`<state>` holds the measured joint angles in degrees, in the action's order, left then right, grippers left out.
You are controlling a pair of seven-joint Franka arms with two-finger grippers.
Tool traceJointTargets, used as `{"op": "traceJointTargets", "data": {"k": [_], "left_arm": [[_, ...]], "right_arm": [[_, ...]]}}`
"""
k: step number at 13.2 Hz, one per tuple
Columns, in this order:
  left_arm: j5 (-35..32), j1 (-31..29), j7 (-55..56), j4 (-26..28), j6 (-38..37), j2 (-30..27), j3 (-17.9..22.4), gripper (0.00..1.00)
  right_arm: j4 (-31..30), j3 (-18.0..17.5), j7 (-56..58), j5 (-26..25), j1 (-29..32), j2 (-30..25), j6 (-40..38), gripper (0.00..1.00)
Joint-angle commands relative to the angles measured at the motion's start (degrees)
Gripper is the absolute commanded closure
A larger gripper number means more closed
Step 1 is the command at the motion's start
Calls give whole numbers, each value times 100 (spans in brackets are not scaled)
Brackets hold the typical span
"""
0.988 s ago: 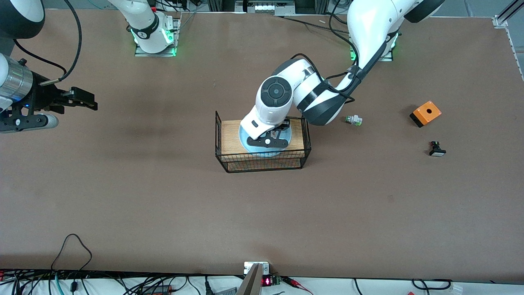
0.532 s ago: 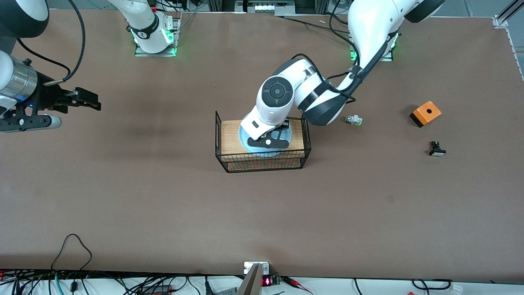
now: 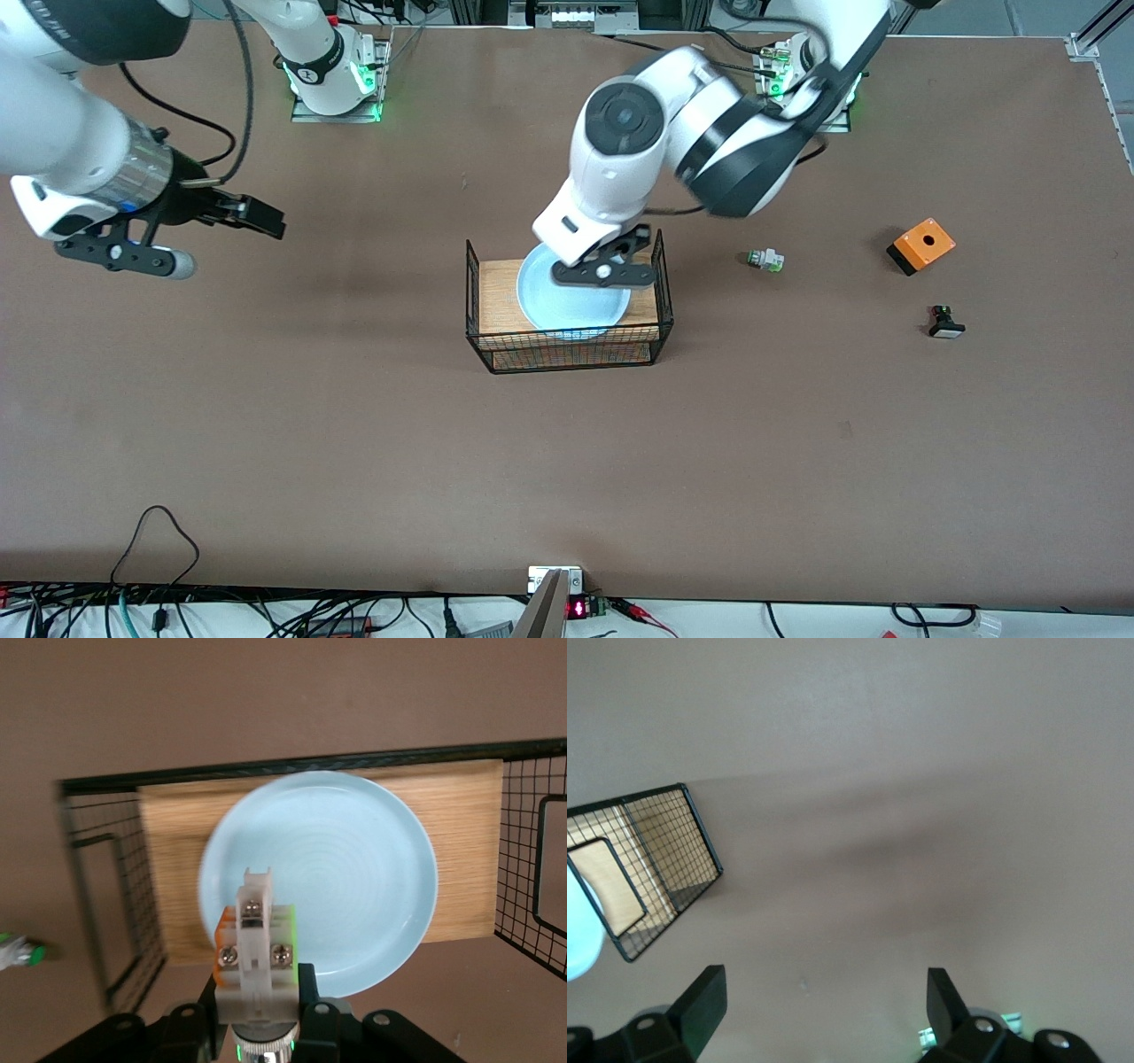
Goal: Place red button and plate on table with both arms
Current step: 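Carry the button toward the orange box while the right gripper reaches the plate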
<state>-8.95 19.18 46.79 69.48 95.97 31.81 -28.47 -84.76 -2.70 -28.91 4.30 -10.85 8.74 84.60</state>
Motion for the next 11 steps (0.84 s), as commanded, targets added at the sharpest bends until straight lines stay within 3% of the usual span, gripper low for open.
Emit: {"op": "traceJointTargets", "data": {"k": [1, 3, 6, 11], "left_arm": [[8, -370, 5, -310, -639, -333, -62, 100], [16, -747, -65, -671, -869, -333, -80, 100], [595, -1476, -556, -725, -905, -333, -89, 100], [535, -2382, -2172, -717, -905, -325, -18, 100]], "right_arm": [[-14, 15, -1156, 27, -425, 49, 39, 0], [-14, 15, -2218, 27, -751, 93, 231, 0], [-14, 15, -3732, -8, -1252, 250, 520, 0], [-5, 15, -4412, 0, -1640, 453, 1023, 0]]}}
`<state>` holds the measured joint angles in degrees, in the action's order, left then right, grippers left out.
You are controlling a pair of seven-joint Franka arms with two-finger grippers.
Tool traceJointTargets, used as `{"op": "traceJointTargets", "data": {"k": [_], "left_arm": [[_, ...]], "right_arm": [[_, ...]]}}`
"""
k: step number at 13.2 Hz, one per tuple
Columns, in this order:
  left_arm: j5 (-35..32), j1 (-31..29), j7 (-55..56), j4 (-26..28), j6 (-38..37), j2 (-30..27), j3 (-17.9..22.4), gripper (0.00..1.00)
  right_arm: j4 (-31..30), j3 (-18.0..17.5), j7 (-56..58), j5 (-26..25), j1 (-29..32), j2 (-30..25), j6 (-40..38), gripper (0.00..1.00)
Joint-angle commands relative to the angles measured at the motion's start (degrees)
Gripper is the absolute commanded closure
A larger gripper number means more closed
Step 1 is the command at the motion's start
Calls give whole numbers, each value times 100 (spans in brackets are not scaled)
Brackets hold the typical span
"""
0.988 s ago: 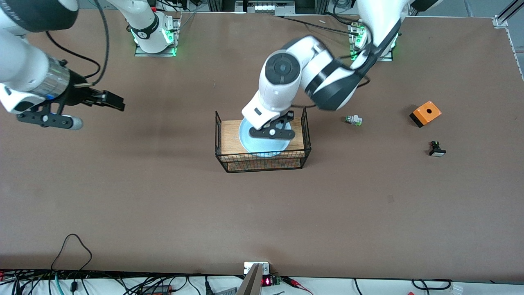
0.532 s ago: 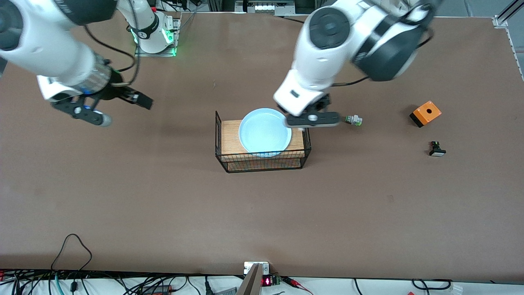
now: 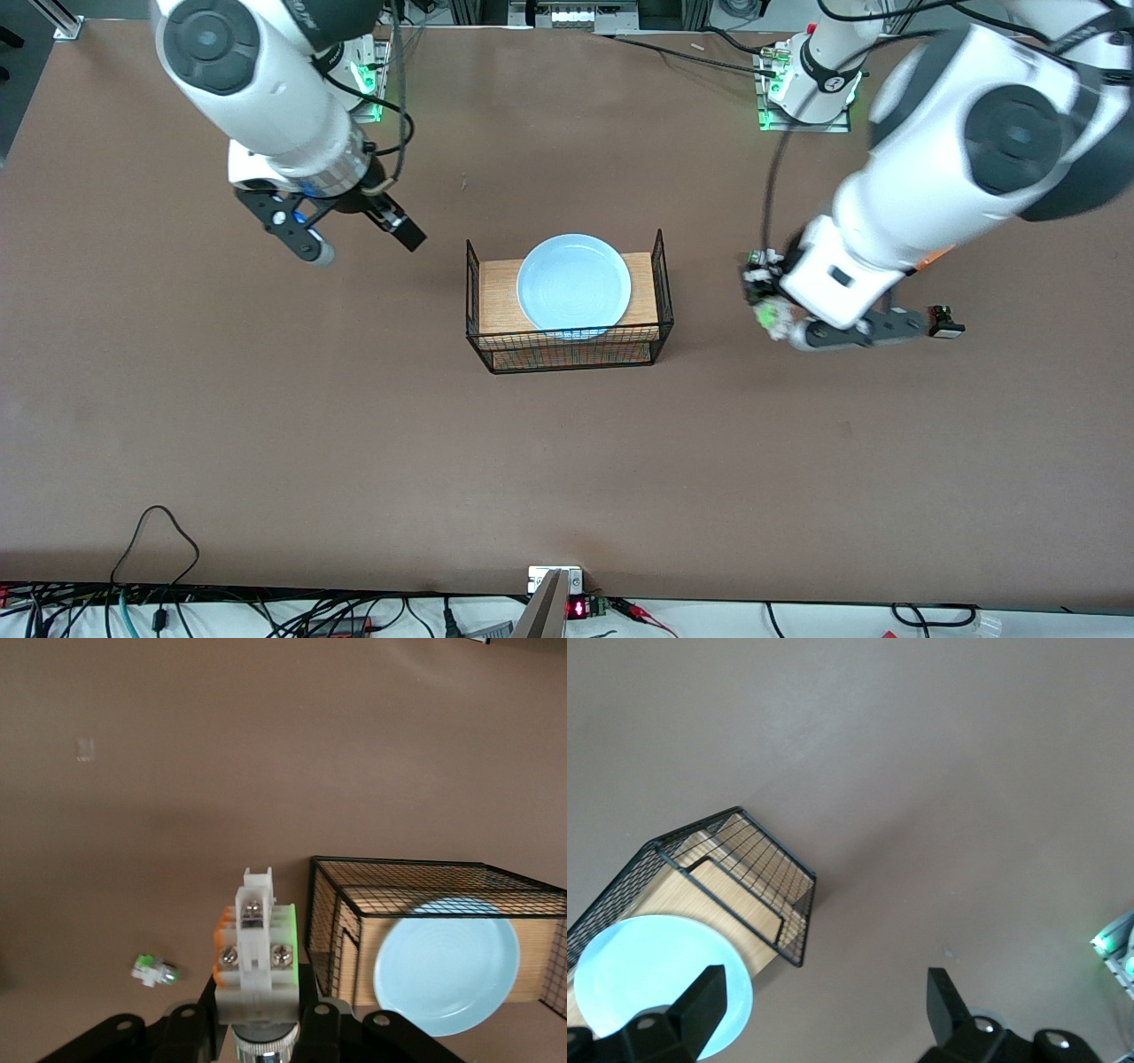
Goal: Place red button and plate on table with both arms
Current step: 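Carry the button toward the orange box while the right gripper reaches the plate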
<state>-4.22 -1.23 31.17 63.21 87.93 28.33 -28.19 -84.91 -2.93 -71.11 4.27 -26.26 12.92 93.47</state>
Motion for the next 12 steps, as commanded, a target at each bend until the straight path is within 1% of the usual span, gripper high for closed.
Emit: {"op": "traceJointTargets", "data": {"k": [1, 4, 6, 8, 10, 12], "left_arm": [[53, -534, -873, -46, -118, 15, -47, 100], [18, -1071, -1805, -37, -399, 15, -38, 100], [-114, -1405, -2525, 7, -409, 24, -20, 100], [-132, -1642, -2809, 103, -426, 24, -20, 100], [-219, -1714, -3099, 331, -435, -98, 58, 100], [-316, -1740, -3144, 700, -365, -292, 146, 100]], "right_arm": [[1, 47, -184, -23, -185, 44, 154, 0], [1, 47, -192, -224, -343, 193, 250, 0], [1, 47, -210, -592, -572, 342, 444, 0], [1, 47, -402, -953, -783, 475, 566, 0], [1, 38, -1085, -946, -854, 563, 882, 0], [1, 38, -1431, -920, -871, 650, 1041, 0]]}}
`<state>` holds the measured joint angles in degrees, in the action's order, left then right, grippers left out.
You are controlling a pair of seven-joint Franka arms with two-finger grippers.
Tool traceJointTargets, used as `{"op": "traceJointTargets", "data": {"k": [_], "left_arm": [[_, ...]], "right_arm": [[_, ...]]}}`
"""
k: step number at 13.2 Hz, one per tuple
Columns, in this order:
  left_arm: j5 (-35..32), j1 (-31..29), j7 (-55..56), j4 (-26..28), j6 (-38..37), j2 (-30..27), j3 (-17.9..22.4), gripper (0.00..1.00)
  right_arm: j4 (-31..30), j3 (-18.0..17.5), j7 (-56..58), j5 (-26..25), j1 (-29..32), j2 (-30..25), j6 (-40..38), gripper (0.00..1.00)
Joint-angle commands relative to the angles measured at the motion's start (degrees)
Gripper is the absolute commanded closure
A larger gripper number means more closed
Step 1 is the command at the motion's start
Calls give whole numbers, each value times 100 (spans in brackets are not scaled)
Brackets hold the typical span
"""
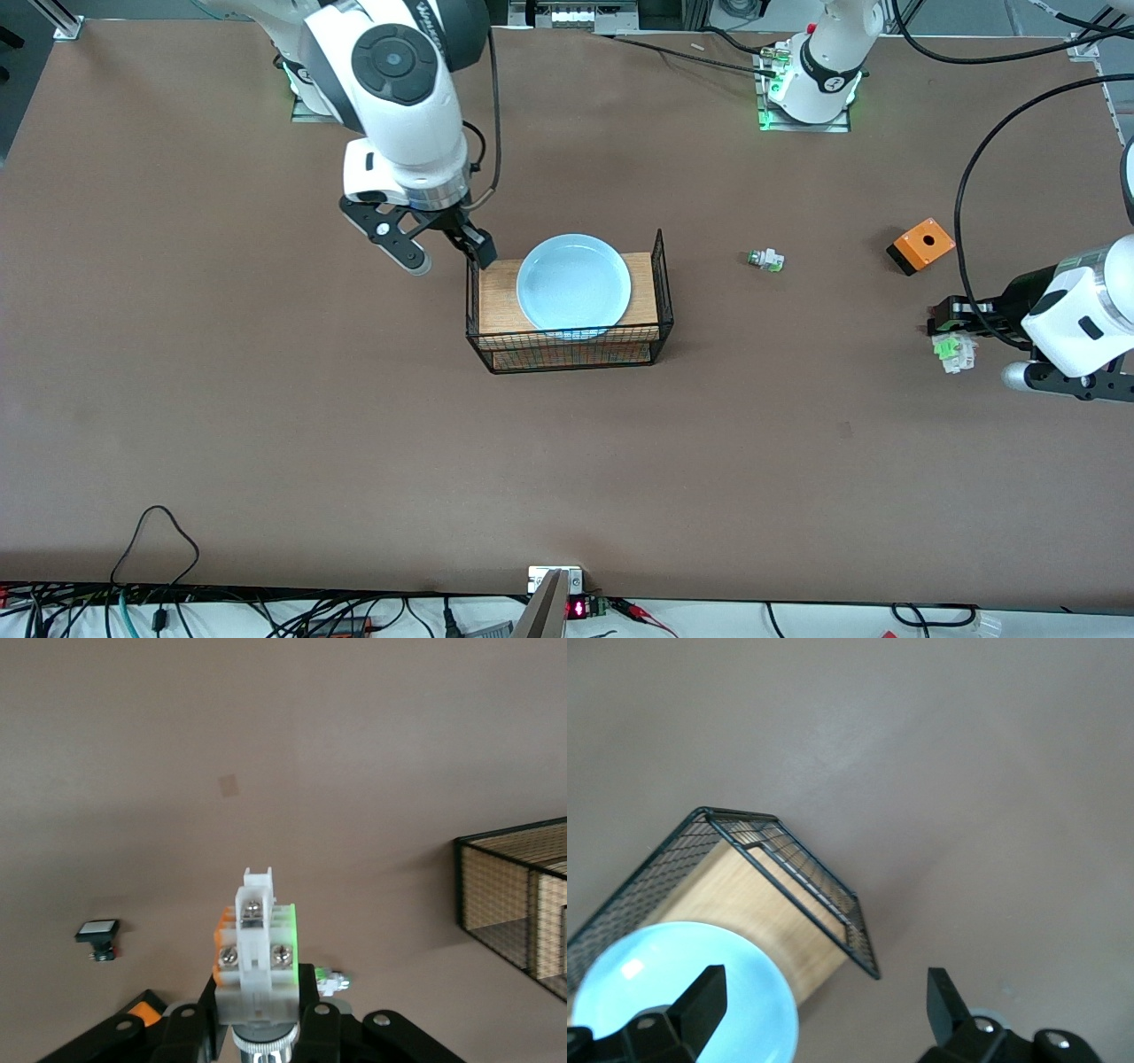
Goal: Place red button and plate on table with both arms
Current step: 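Carry the button toward the orange box while the right gripper reaches the plate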
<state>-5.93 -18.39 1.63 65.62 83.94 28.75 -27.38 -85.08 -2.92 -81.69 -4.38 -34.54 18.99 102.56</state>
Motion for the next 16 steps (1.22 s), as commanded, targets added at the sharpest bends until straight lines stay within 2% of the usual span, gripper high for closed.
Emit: {"op": "traceJointTargets", "data": {"k": [1, 3, 4, 6, 7, 11, 13, 15, 16], "left_arm": [[-137, -24, -189, 712, 174, -500, 110, 100], [-128, 142, -189, 1397, 621, -940, 355, 100], [-102, 447, -189, 1557, 728, -1037, 661, 100], [-49, 1281, -189, 1603, 738, -1108, 1539, 100], [-23, 1477, -189, 1646, 746, -1126, 1734, 100], [145, 1505, -259, 2918, 1702, -1705, 1955, 100], [232, 1680, -260, 3193, 1818, -1820, 2235, 100], [460, 2004, -242, 3377, 1827, -1829, 2771, 100], [461, 2015, -242, 3413, 1836, -1812, 2808, 100]], "right_arm": [[18, 37, -382, -80, -140, 130, 133, 0], [18, 46, -356, -124, -272, 245, 142, 0], [27, 46, -365, -124, -264, 315, 142, 0], [27, 46, -338, -98, -255, 446, 421, 0], [27, 46, -356, -89, -273, 526, 597, 0], [27, 46, -277, -98, -299, 710, 844, 0], [35, 46, -294, -107, -325, 842, 1055, 0], [35, 46, -364, -107, -422, 957, 1109, 0], [35, 46, -382, -115, -466, 1001, 1117, 0]]}}
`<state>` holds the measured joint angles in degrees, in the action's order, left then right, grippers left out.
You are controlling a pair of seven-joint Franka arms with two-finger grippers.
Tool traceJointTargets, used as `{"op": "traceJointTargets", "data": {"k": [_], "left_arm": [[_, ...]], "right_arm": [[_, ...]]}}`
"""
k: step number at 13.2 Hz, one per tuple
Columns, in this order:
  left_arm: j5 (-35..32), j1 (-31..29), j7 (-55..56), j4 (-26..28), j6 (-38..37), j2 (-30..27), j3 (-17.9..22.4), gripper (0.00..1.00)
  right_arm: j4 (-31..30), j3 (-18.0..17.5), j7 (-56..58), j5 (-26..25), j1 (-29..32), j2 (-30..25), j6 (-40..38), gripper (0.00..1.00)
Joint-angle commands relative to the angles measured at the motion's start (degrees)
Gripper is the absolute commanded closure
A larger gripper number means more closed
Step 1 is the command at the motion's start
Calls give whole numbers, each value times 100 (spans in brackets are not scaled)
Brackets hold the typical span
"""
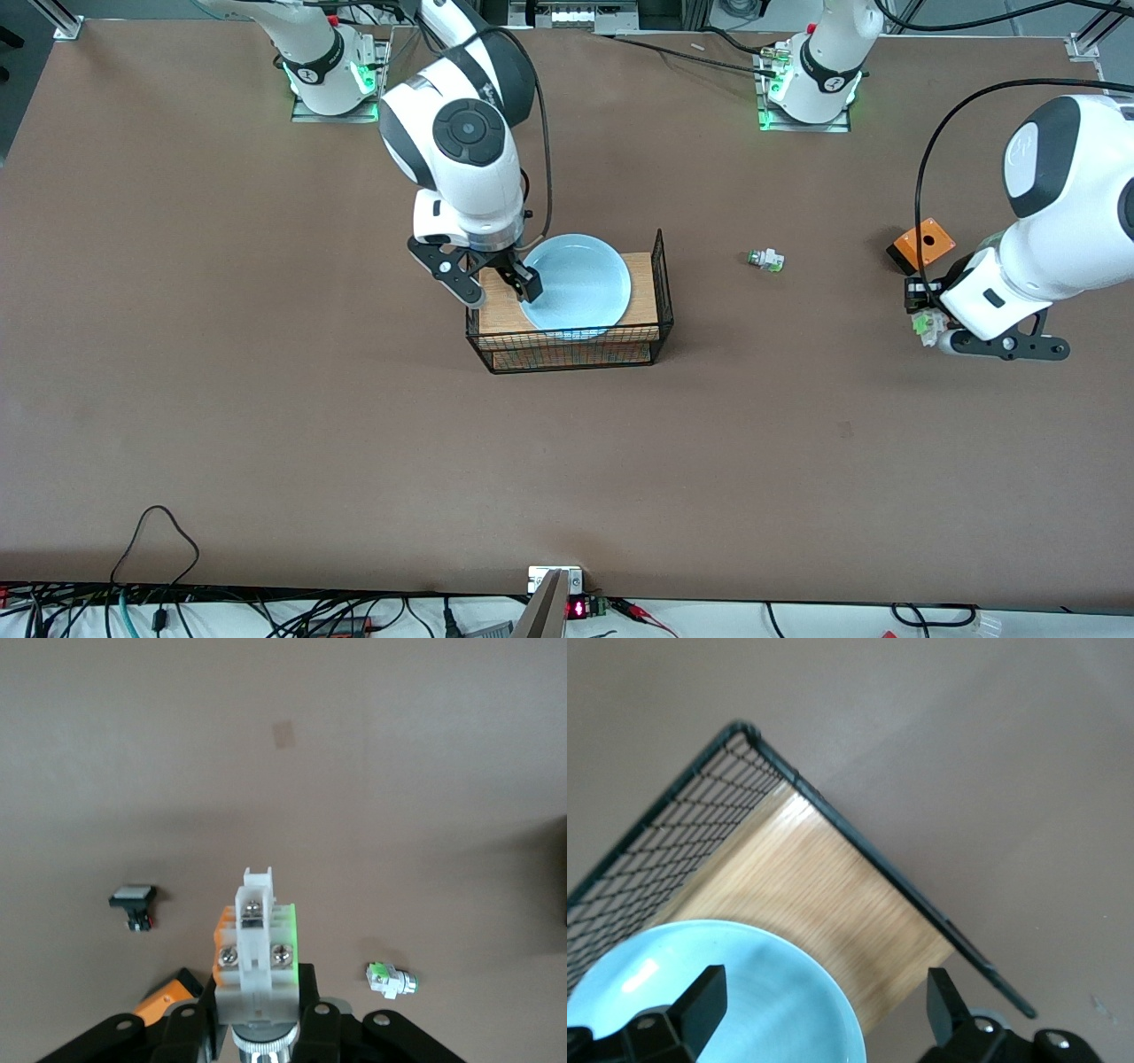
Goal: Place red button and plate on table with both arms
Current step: 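Lower the button onto the table while the right gripper grips the plate rim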
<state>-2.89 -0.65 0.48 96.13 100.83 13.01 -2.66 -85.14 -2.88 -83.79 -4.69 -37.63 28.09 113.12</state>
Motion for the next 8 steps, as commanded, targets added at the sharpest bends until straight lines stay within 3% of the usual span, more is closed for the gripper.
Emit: {"op": "traceJointTargets", "data": {"k": [1, 8], "left_arm": [[166, 224, -127, 467, 199, -220, 336, 100], [175, 188, -145, 1697, 1508, 201, 336, 100]], "right_arm": [[41, 42, -173, -84, -183, 144, 104, 0], [261, 51, -120, -391, -394, 452, 78, 4]]}}
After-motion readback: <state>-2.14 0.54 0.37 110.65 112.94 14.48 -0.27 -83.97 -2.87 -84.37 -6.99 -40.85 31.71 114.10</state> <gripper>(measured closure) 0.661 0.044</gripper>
